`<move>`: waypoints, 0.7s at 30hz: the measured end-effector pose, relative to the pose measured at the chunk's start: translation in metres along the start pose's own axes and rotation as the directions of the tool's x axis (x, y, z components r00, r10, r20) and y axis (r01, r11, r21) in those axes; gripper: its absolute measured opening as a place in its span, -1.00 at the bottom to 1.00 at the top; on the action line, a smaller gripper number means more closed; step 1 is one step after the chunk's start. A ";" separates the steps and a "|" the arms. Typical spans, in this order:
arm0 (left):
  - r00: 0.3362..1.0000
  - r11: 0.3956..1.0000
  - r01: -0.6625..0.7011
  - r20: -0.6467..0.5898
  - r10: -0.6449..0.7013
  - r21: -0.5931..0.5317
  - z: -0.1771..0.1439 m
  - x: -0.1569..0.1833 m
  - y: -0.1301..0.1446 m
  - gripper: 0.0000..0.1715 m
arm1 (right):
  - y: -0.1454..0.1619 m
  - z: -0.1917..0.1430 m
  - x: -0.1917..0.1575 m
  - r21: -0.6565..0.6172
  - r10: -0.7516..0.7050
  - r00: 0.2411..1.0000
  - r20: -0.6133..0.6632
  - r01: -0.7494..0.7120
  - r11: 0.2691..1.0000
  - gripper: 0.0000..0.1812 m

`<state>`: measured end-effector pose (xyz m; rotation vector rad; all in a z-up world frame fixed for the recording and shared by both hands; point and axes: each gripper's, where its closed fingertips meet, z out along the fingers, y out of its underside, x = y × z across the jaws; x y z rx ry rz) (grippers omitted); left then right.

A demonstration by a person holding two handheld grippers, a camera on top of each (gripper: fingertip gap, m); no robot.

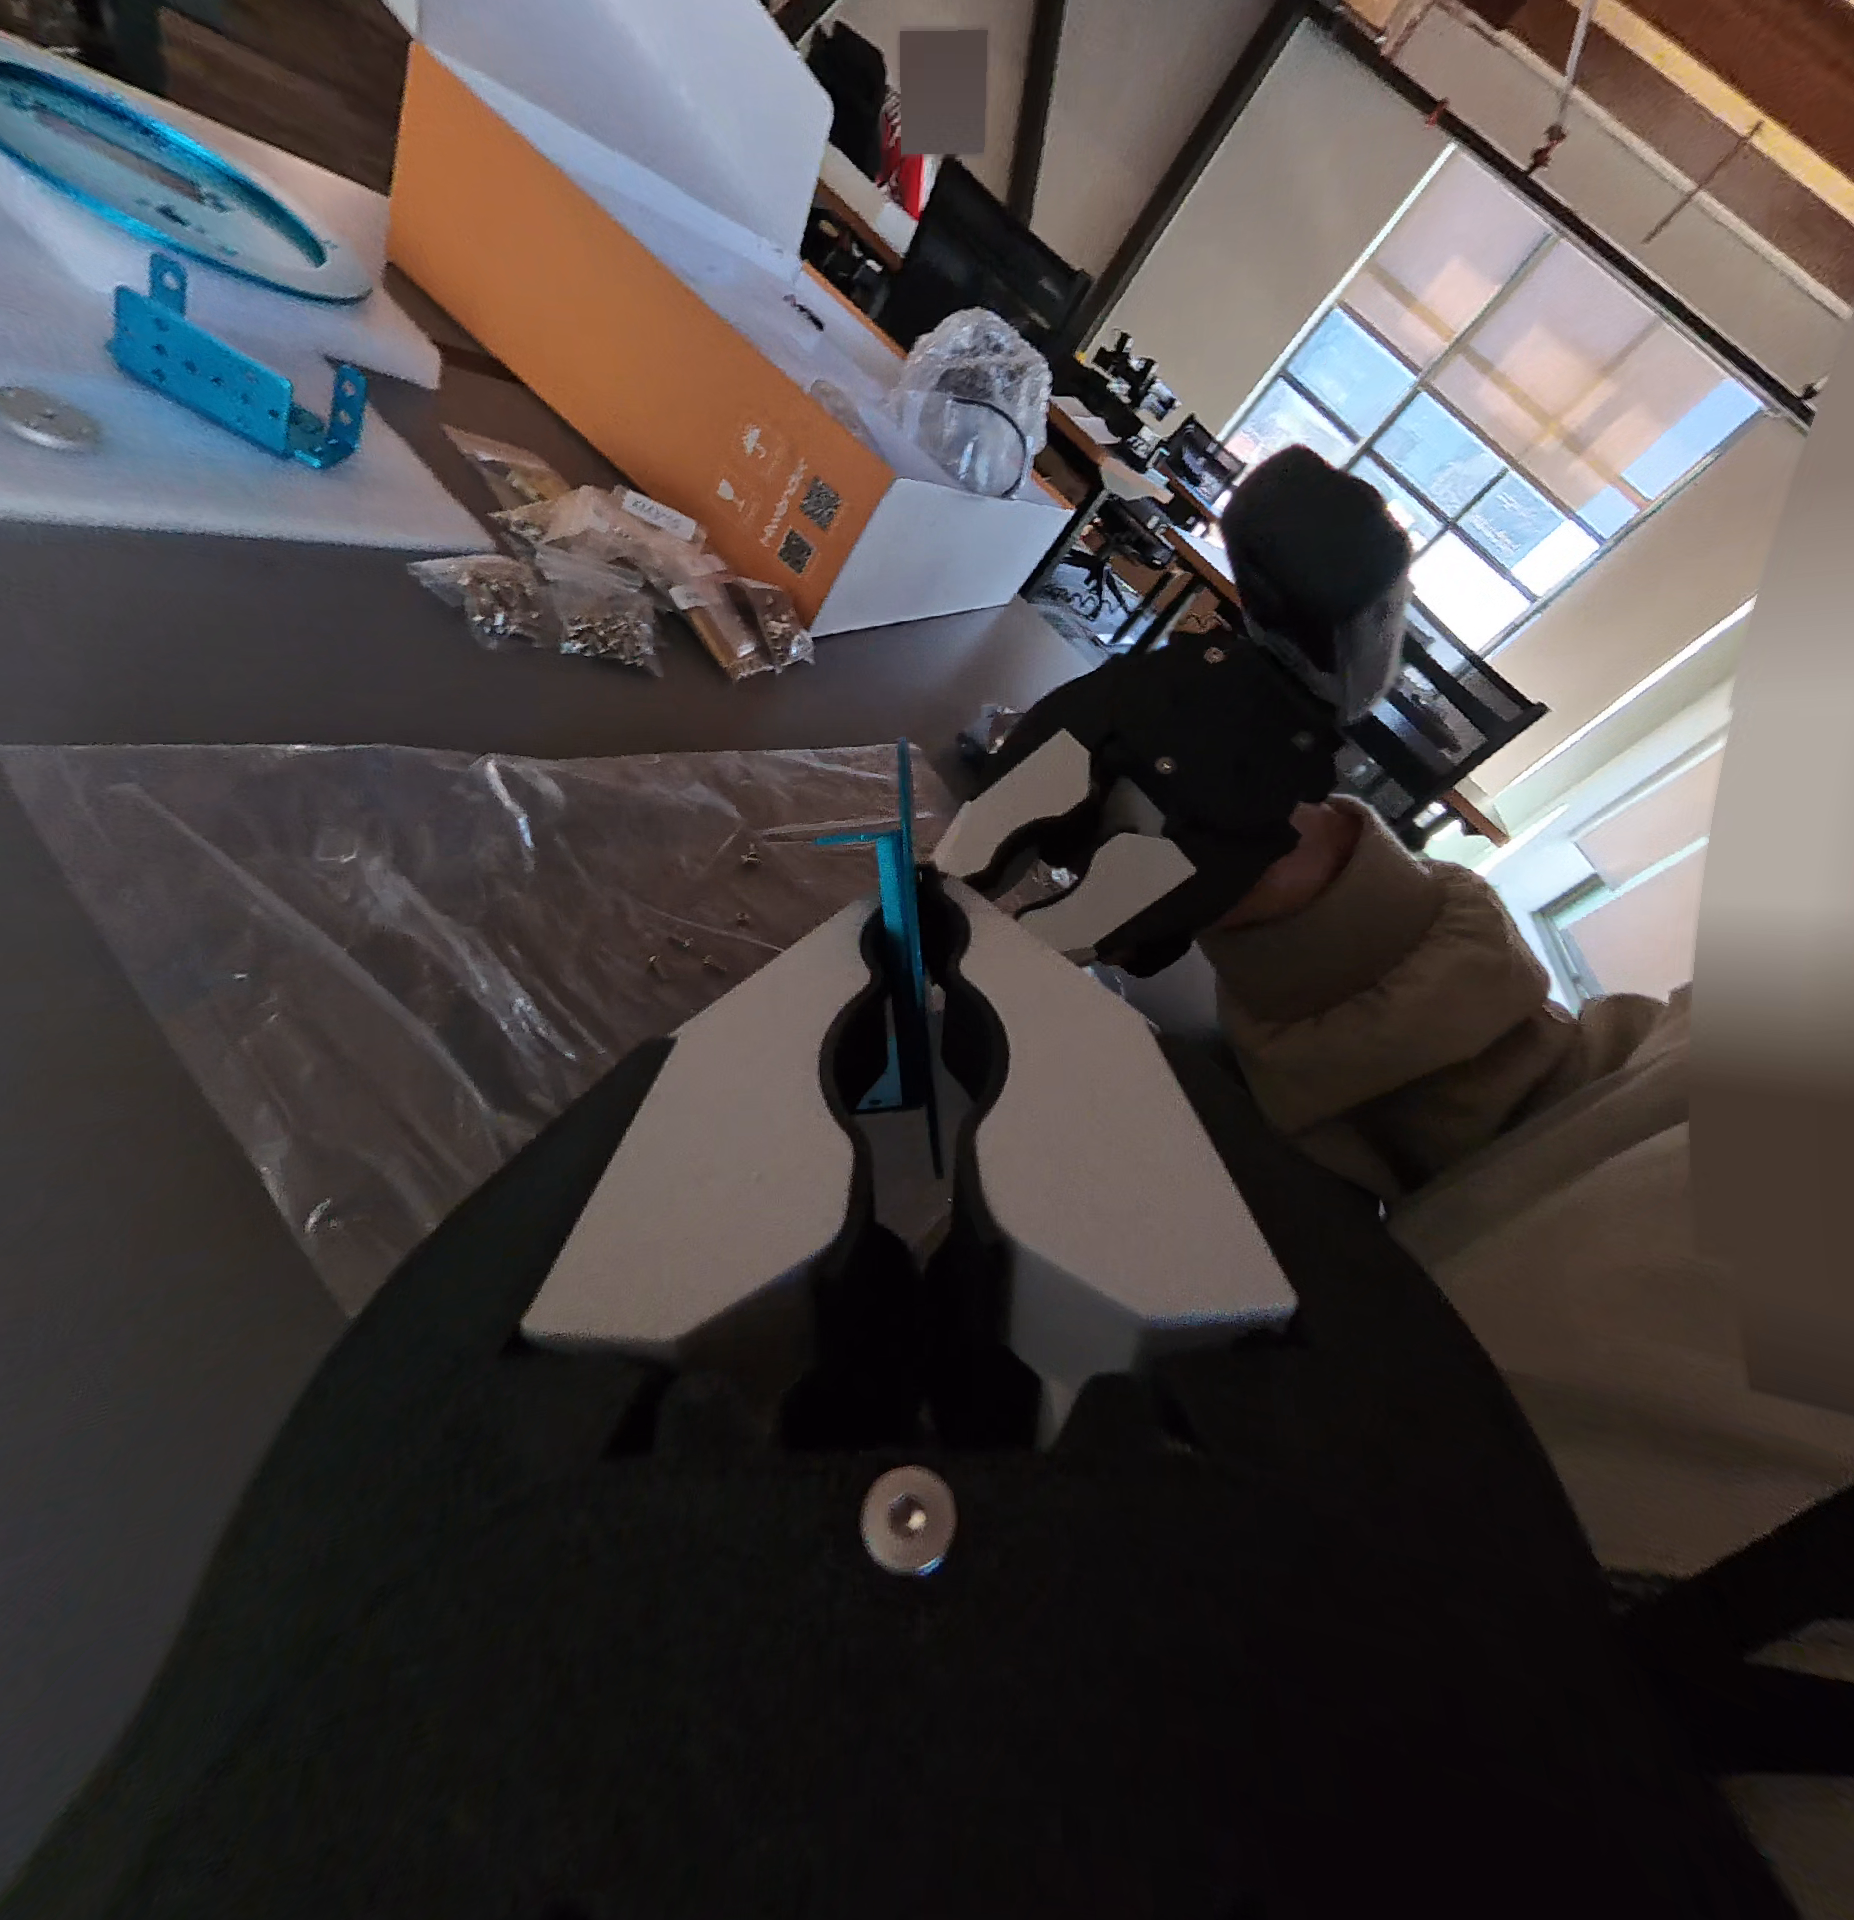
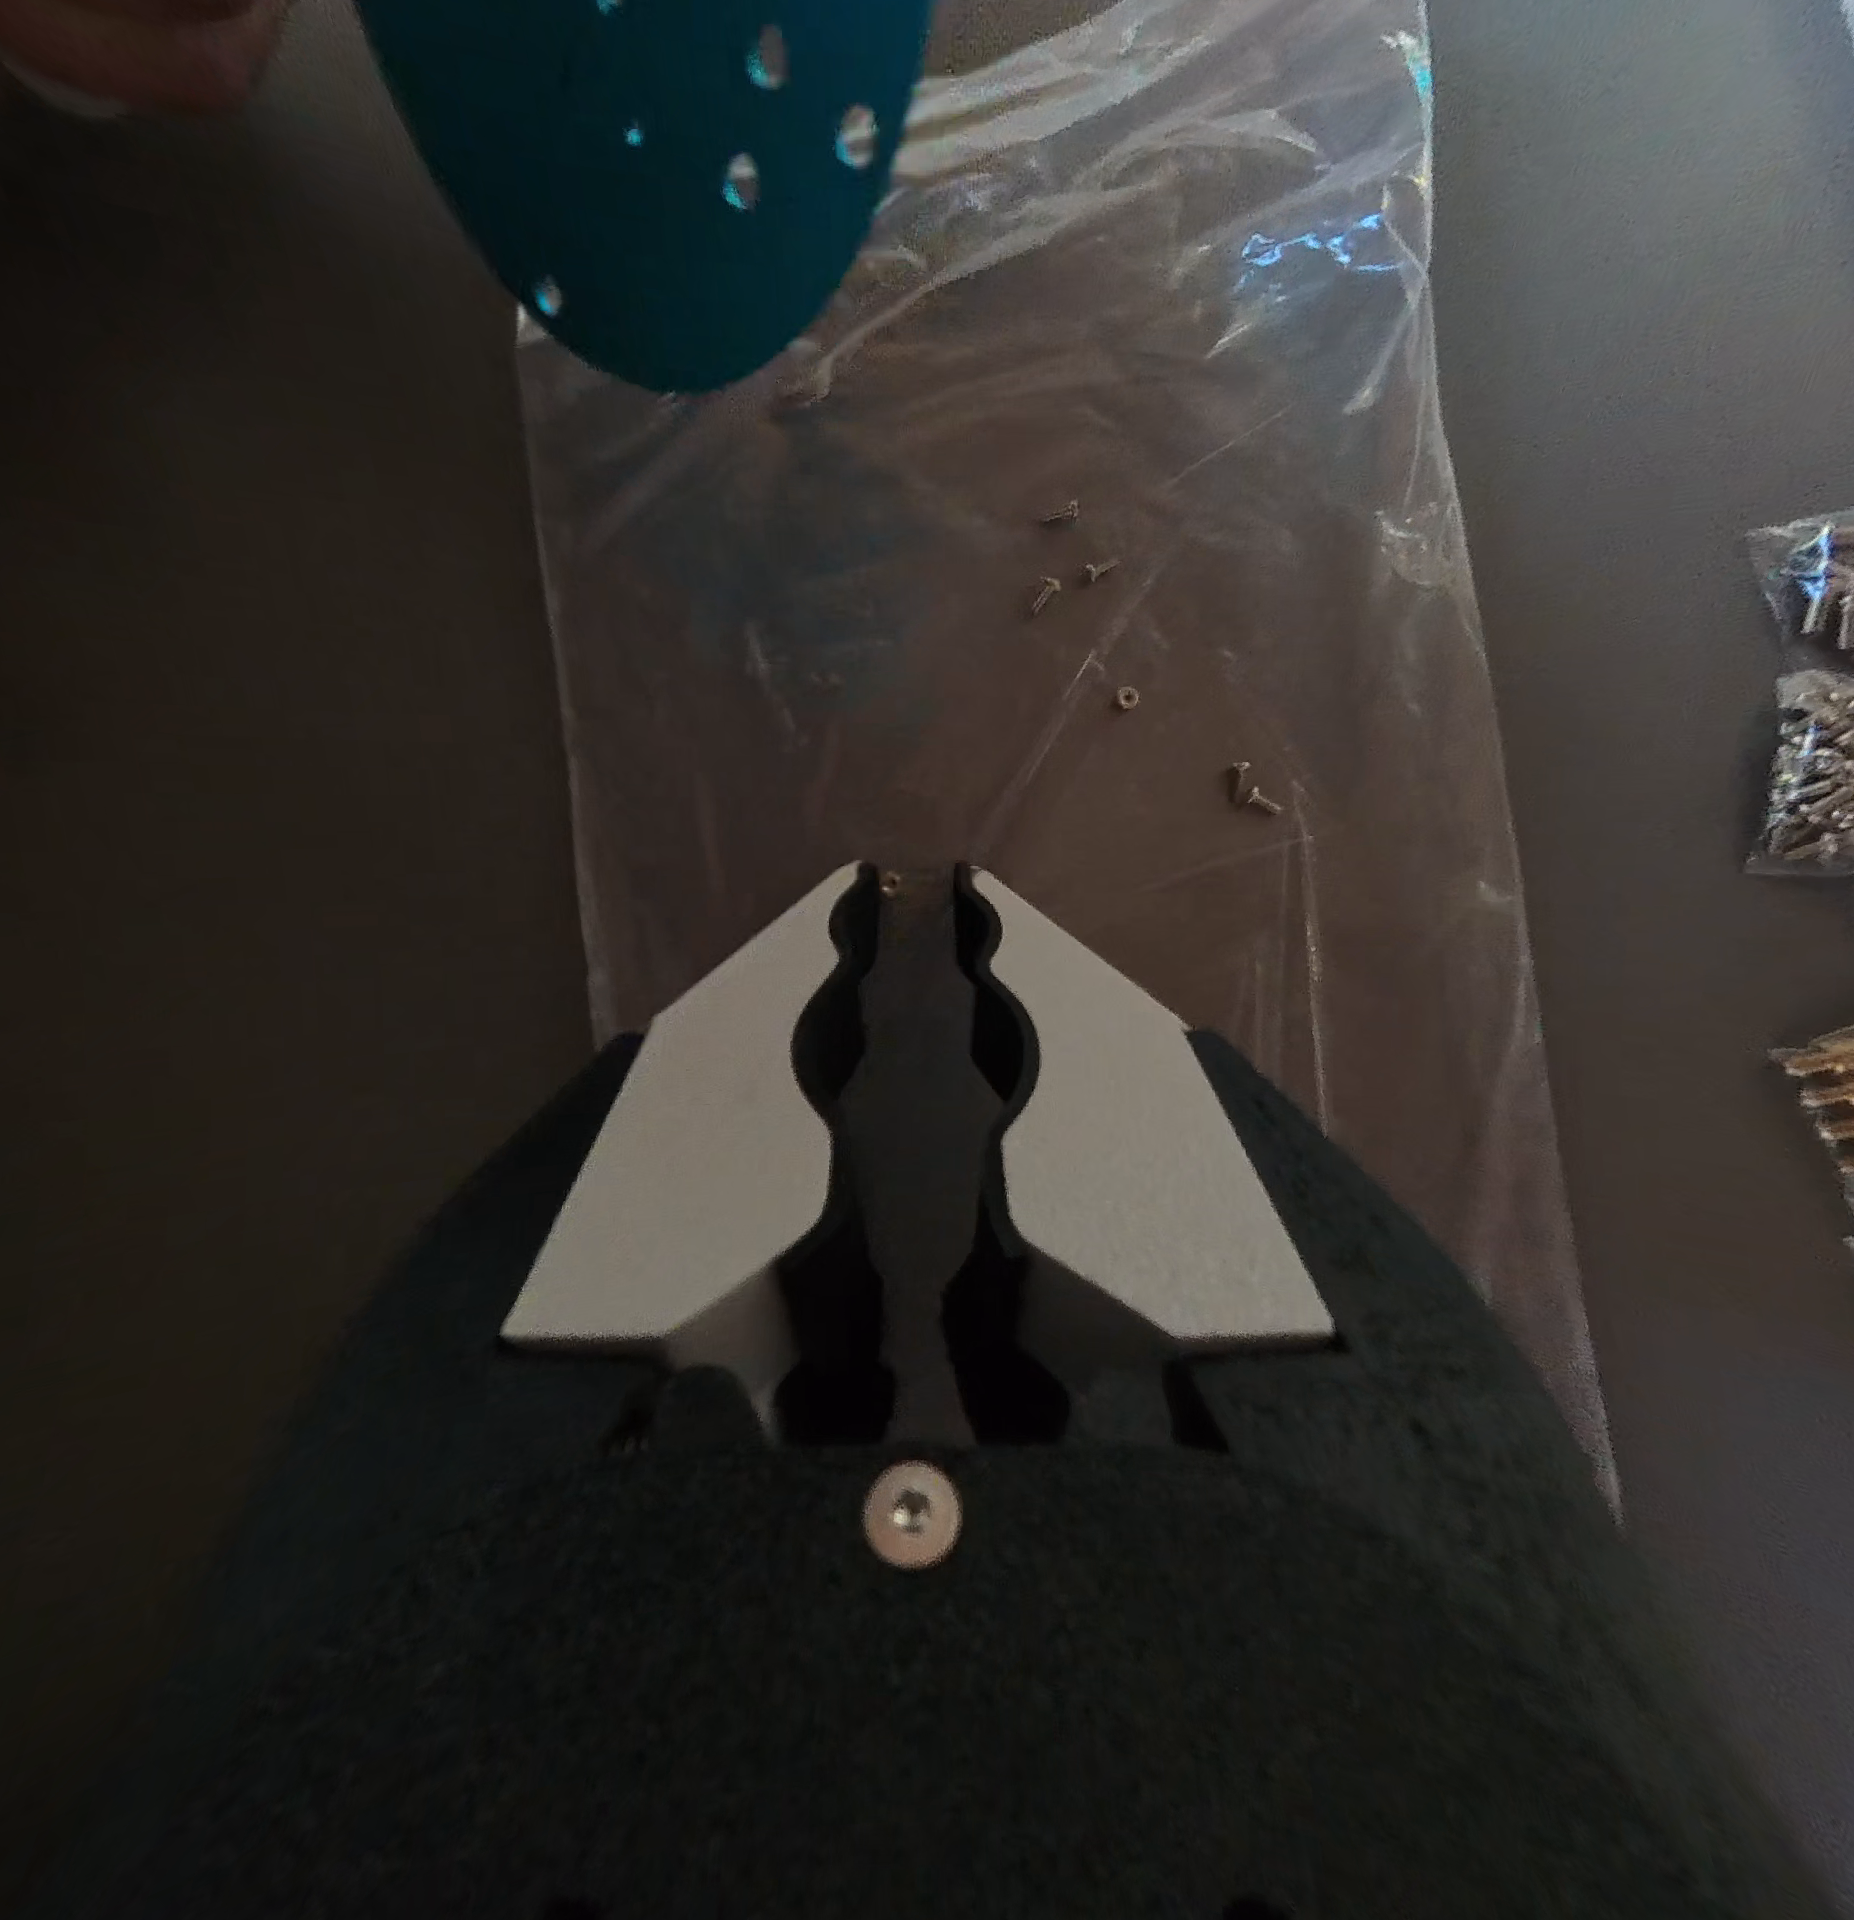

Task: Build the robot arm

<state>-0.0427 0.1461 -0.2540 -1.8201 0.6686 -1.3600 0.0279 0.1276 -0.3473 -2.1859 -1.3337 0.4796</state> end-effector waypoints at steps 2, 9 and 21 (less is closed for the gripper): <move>0.999 1.000 -0.012 -0.040 0.012 0.002 0.000 0.008 -0.001 -0.99 | -0.009 -0.006 -0.004 0.061 0.034 0.998 0.050 -0.037 0.997 -0.82; 0.992 1.000 0.026 -0.125 -0.027 -0.009 -0.001 0.020 0.000 -0.99 | -0.094 -0.058 -0.025 0.507 0.136 0.898 0.418 -0.354 0.786 -0.73; 0.980 1.000 0.016 -0.200 -0.021 -0.025 -0.001 0.035 0.003 -0.99 | -0.105 -0.058 -0.030 0.487 0.175 0.780 0.601 -0.531 0.693 -0.97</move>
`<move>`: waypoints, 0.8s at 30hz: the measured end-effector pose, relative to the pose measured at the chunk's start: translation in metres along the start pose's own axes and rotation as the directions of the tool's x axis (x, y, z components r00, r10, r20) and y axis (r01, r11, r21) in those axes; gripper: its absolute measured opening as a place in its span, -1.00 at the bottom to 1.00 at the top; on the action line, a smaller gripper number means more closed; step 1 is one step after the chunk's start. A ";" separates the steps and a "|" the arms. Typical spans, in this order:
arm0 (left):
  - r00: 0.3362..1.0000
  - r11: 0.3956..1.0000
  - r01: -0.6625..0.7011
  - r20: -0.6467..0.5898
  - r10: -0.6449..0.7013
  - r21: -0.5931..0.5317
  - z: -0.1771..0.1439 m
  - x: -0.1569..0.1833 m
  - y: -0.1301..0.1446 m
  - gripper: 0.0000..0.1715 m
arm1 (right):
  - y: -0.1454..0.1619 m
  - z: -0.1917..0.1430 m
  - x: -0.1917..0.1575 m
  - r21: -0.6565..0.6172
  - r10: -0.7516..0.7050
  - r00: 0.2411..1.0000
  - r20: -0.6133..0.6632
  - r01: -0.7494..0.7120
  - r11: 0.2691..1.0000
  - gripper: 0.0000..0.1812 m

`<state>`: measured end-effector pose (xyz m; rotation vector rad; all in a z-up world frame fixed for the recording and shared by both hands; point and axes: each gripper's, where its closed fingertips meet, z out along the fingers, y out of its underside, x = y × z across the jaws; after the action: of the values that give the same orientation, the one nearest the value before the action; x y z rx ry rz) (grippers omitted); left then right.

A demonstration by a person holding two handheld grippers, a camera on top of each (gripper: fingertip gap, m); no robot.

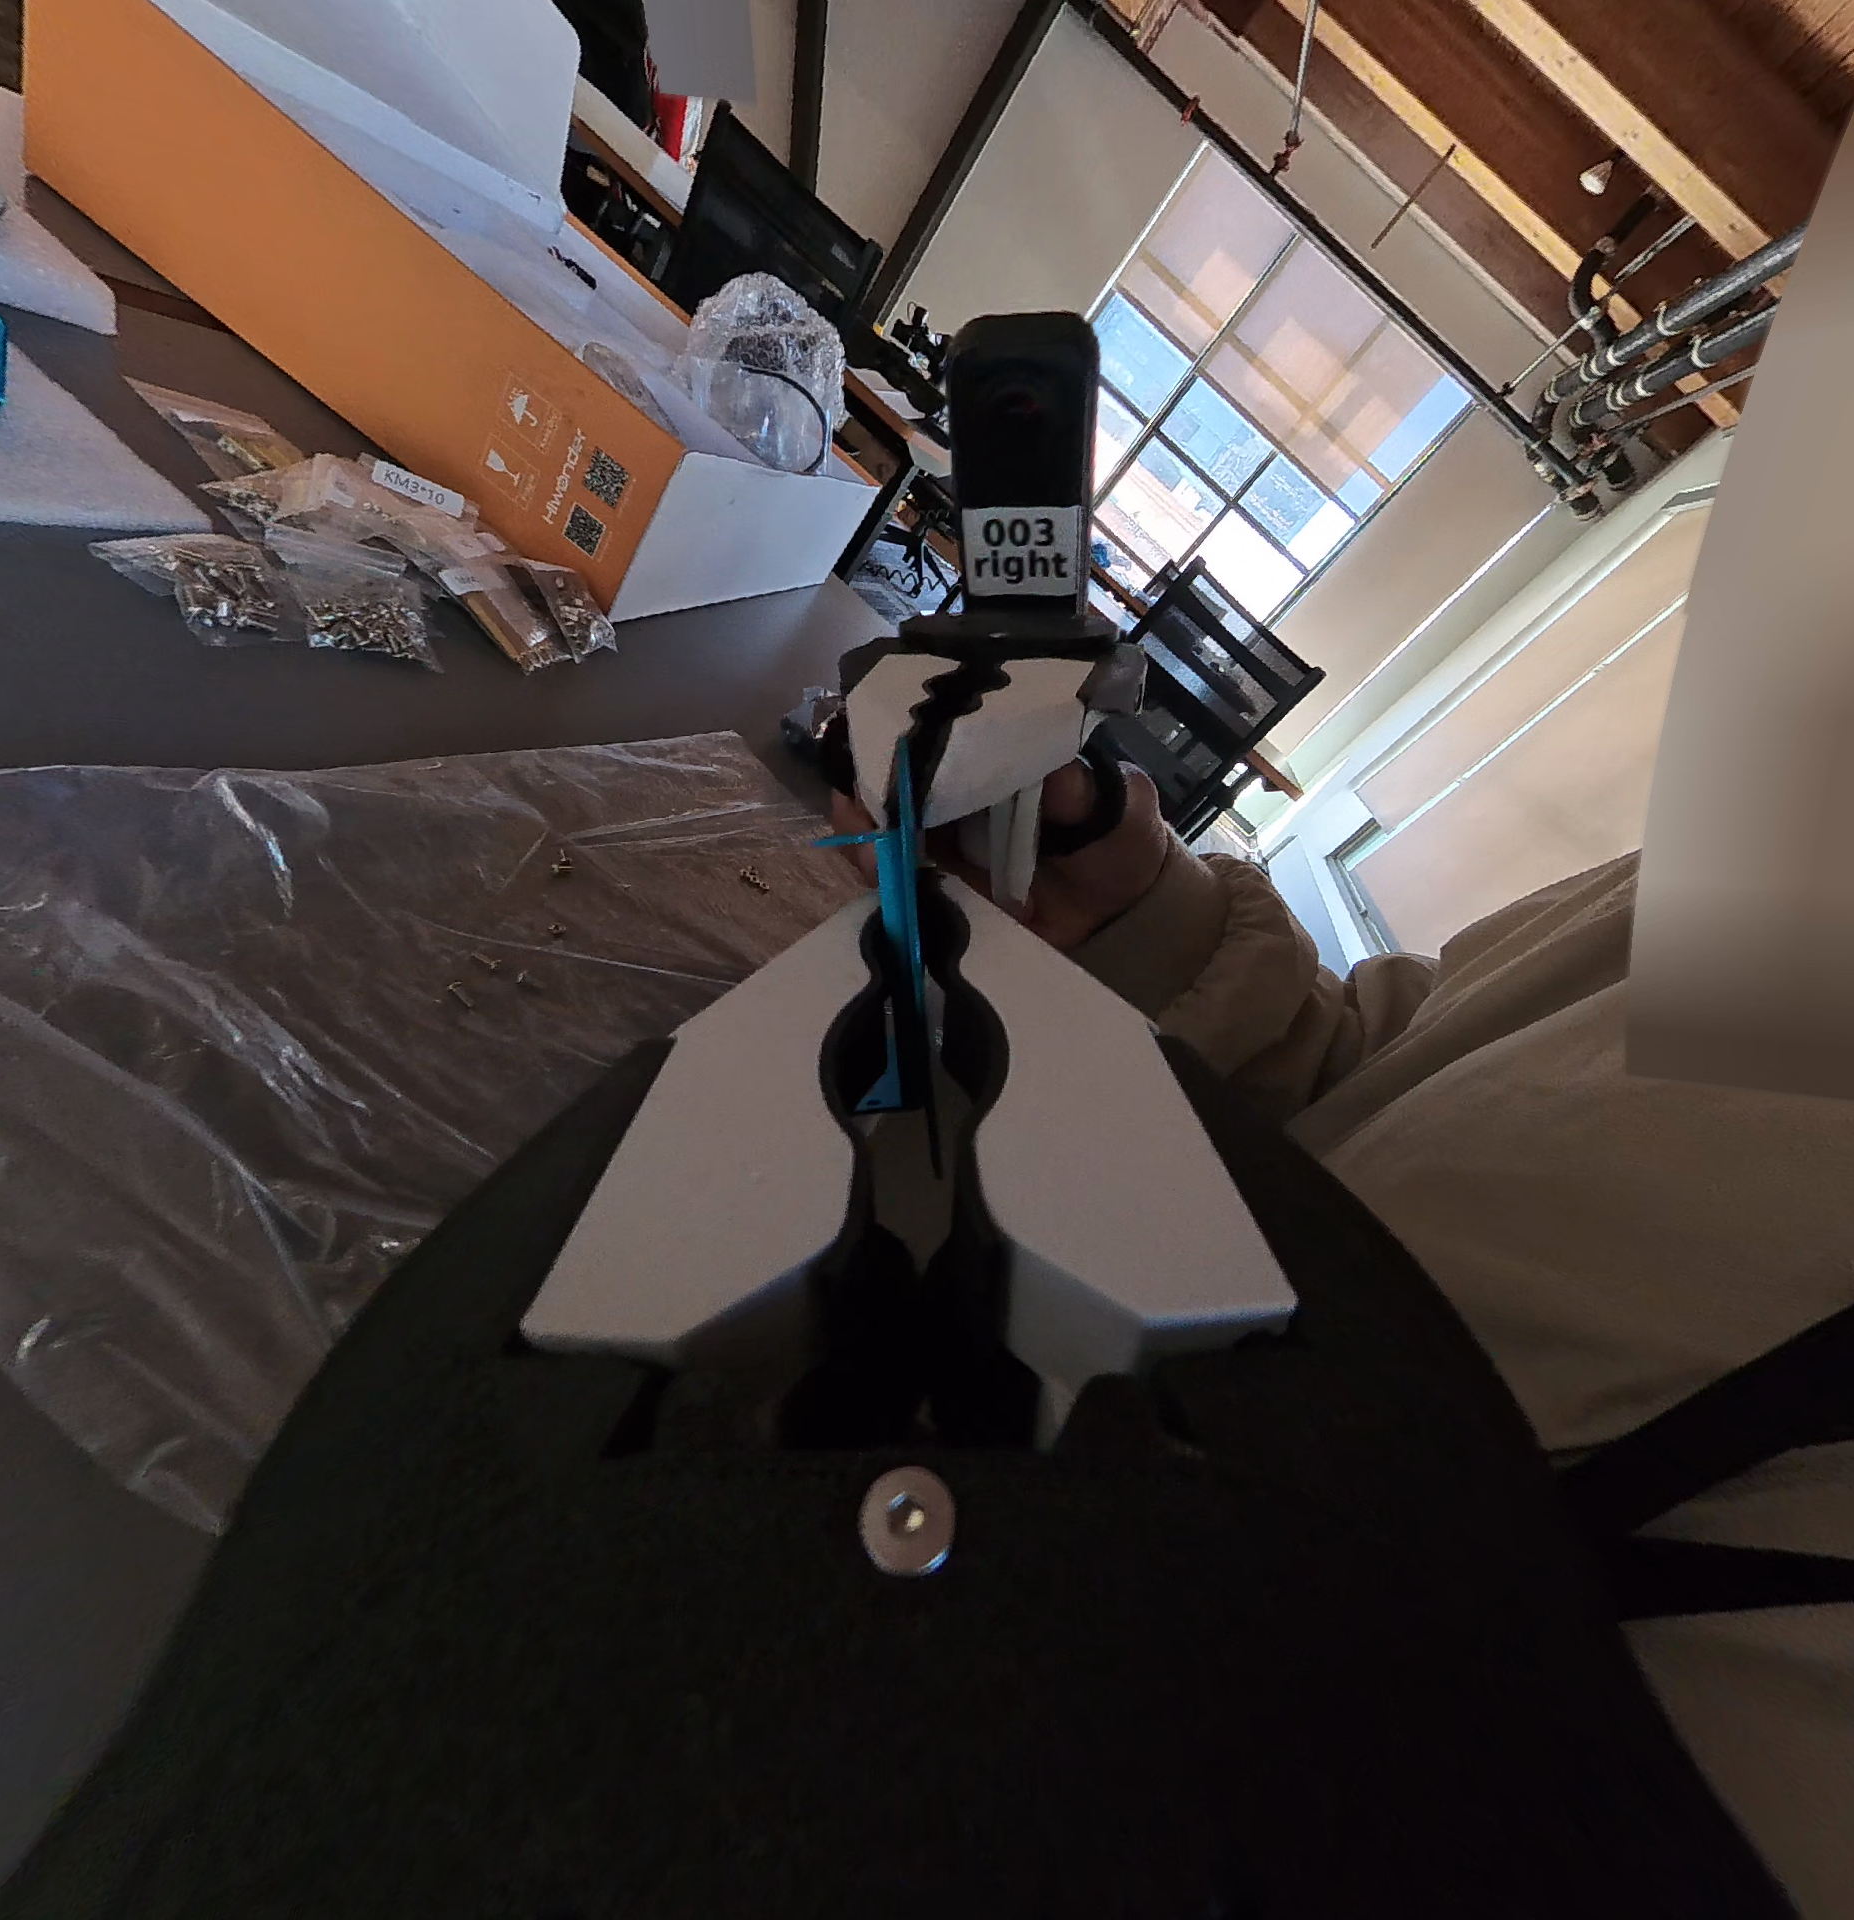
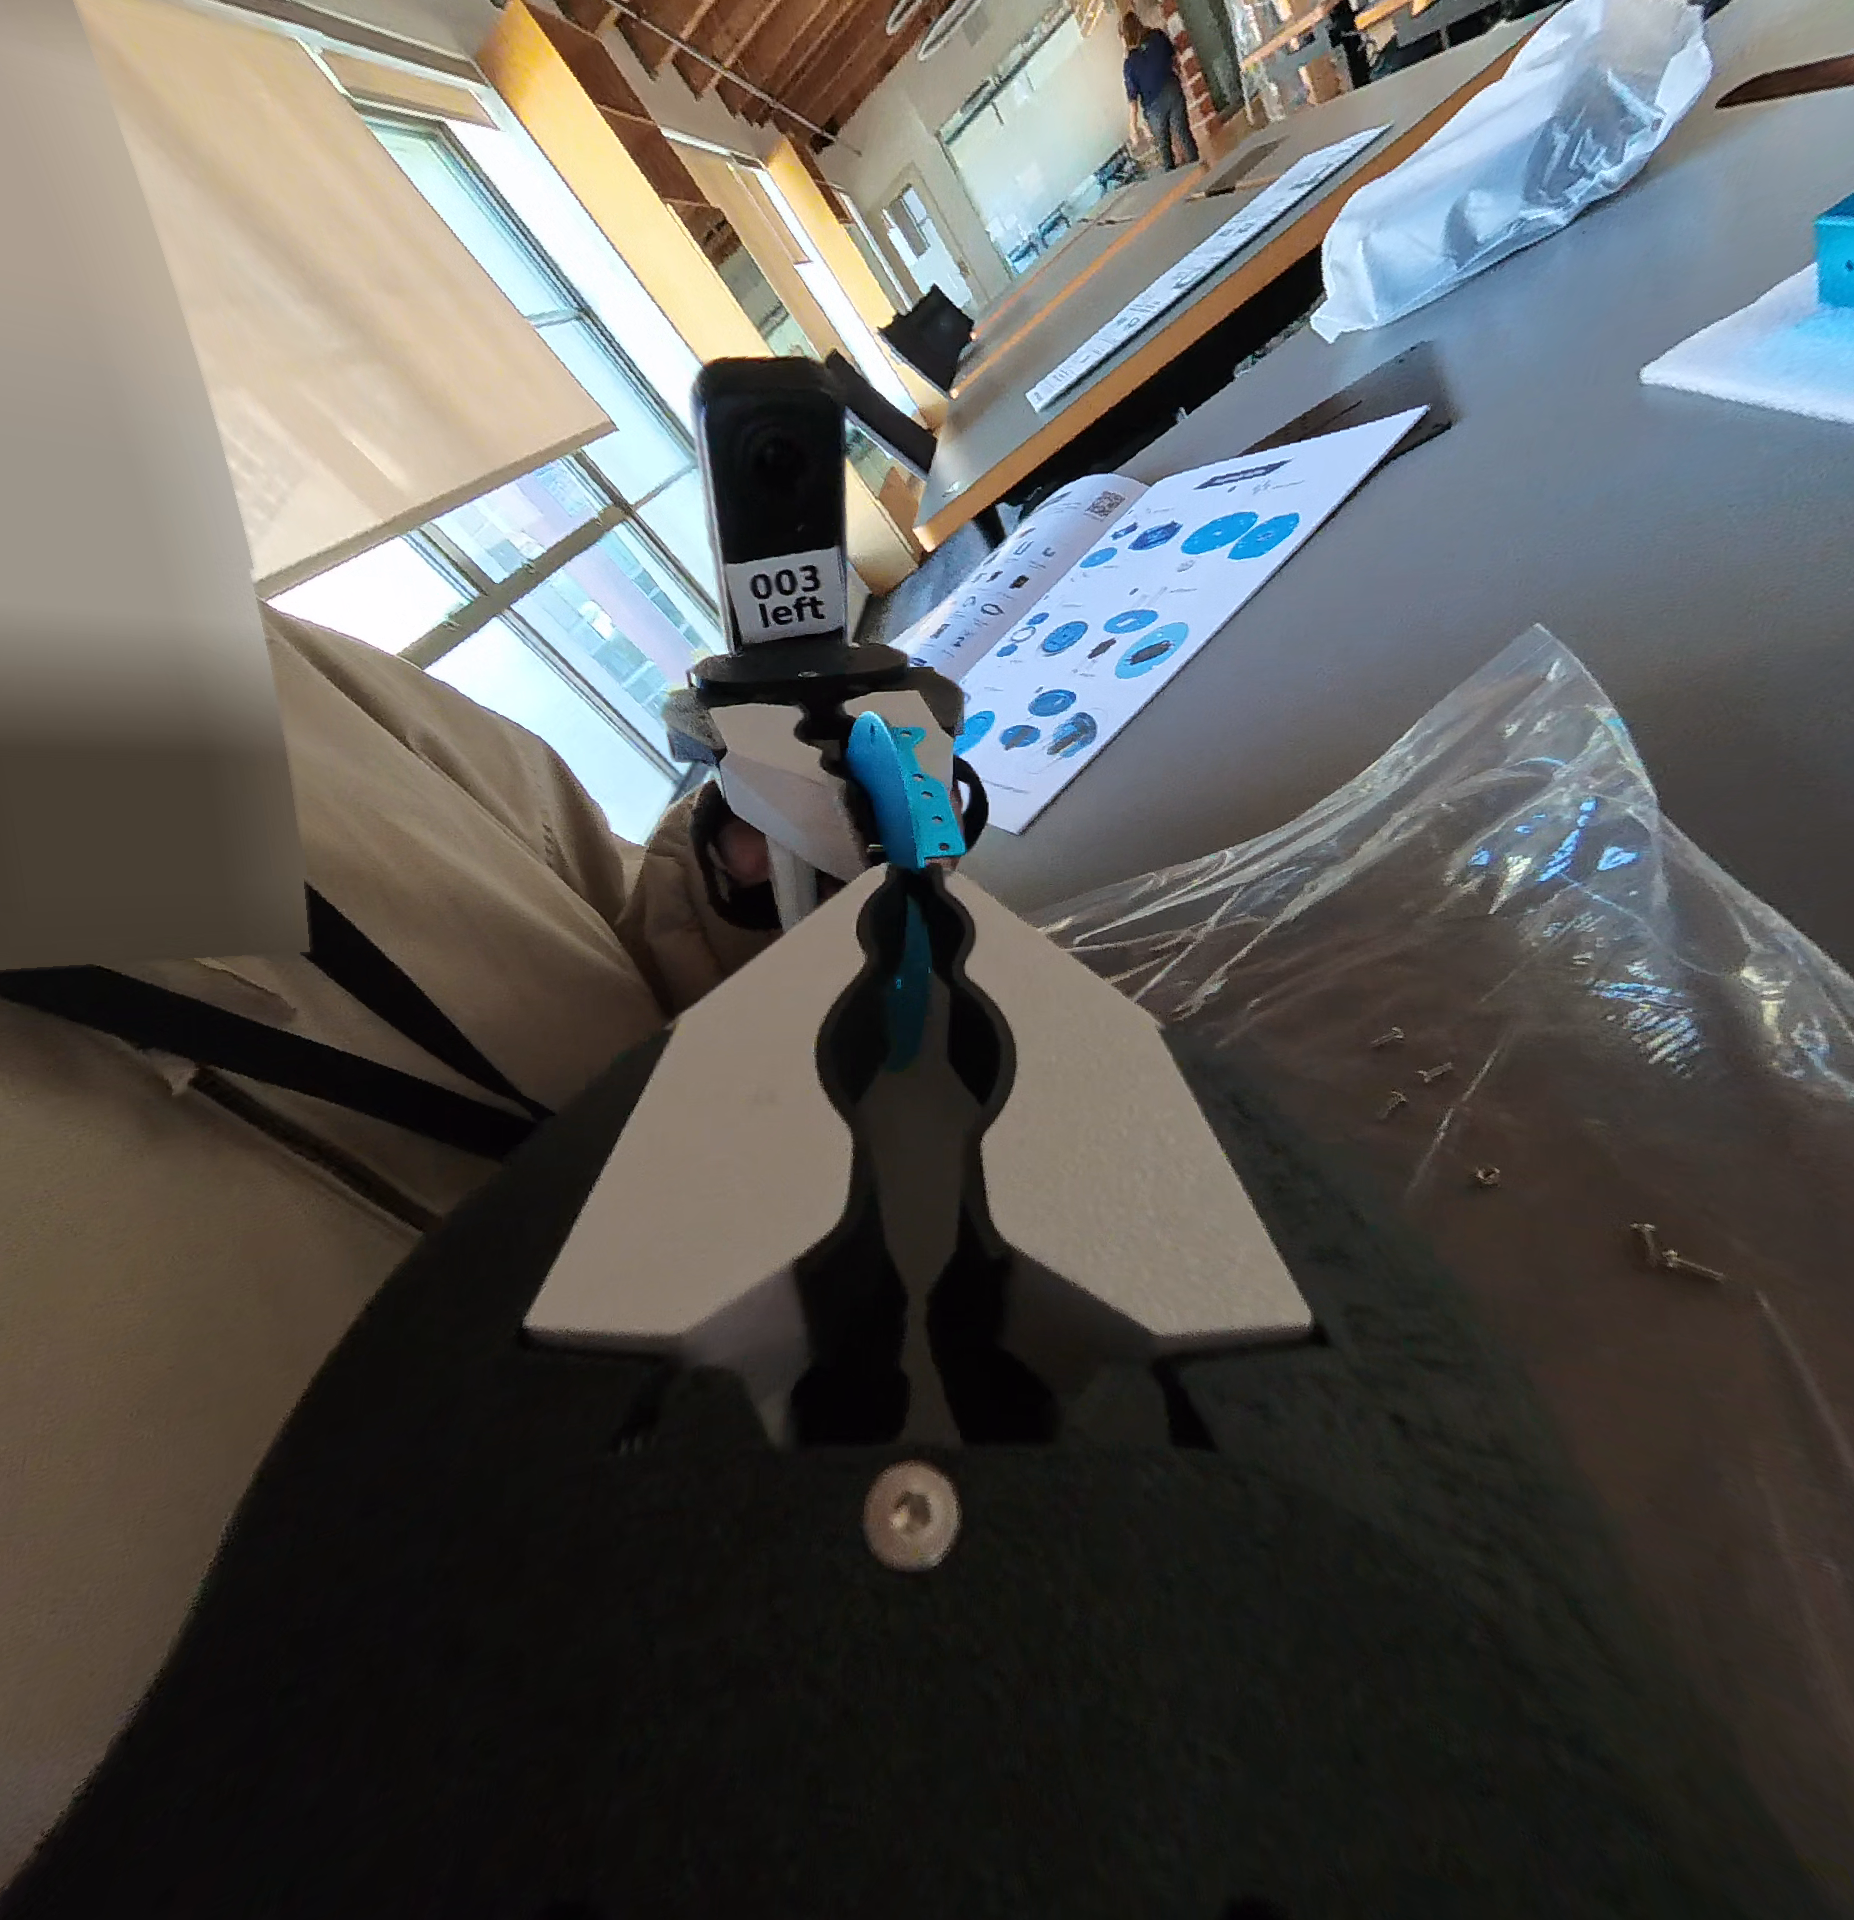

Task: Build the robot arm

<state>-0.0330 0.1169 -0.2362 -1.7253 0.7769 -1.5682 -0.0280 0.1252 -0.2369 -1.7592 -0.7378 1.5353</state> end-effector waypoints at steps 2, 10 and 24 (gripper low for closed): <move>1.000 1.000 0.006 -0.009 -0.006 0.001 0.000 0.001 -0.001 -0.99 | -0.001 0.000 -0.001 0.007 0.009 1.000 0.015 -0.009 1.000 -0.98; 1.000 1.000 -0.001 -0.008 0.001 -0.012 0.002 0.002 0.002 -0.98 | -0.002 -0.002 -0.002 0.007 0.018 0.999 0.033 -0.018 1.000 -0.98; 1.000 1.000 0.011 -0.020 -0.011 -0.003 0.002 0.004 0.000 -0.98 | -0.006 -0.003 -0.005 0.036 0.030 0.997 0.072 -0.032 0.999 -0.99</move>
<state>-0.0303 0.1137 -0.2342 -1.7208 0.7809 -1.5950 -0.0253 0.1241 -0.2286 -1.7037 -0.7155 1.6296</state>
